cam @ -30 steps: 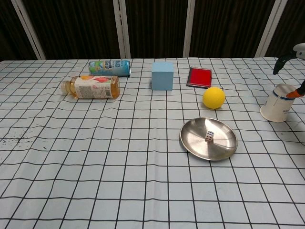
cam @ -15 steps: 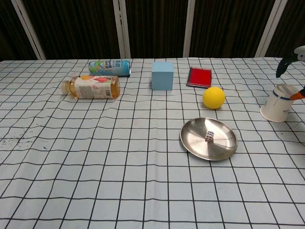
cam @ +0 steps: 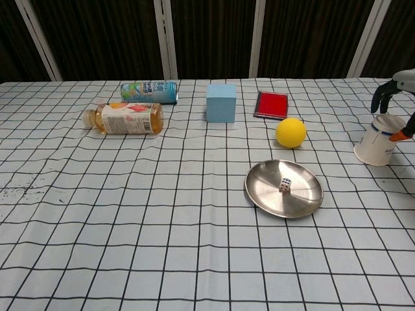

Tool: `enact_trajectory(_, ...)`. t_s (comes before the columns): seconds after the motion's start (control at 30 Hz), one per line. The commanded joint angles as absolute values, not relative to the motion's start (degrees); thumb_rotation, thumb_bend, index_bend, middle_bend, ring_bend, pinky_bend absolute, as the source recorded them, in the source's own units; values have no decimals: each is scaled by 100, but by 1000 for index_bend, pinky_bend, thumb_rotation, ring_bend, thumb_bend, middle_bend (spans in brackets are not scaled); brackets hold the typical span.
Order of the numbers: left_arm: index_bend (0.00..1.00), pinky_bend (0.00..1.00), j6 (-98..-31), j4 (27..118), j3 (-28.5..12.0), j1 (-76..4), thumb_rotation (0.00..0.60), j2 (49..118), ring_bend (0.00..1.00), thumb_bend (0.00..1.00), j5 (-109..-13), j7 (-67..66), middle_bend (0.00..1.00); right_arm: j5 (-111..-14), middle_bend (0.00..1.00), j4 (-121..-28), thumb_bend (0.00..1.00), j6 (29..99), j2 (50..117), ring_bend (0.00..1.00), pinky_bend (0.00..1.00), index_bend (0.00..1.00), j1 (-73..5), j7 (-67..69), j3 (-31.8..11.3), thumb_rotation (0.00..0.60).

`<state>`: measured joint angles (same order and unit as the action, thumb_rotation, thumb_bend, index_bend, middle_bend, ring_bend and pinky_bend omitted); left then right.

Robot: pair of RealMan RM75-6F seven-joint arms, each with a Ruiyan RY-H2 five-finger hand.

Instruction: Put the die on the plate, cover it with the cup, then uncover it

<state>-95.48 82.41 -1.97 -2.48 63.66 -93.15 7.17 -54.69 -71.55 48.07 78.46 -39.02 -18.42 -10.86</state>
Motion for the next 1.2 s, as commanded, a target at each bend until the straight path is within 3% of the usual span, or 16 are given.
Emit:
enact_trajectory(0.03,197,23,-9544,8238,-200,-251,600,6366,0,385,-9310,722,0,-5494,365,-7081,190,4776,7900,132,0,371,-3939,-1840,-1075,600)
enact_trajectory(1.2,212,23,-9491,8258,-183,-274,600,6392,0,385,-9325,617,0,-5441,424,-7161,190,4911,7794,162,0,423,-3941,-2095,-980,600)
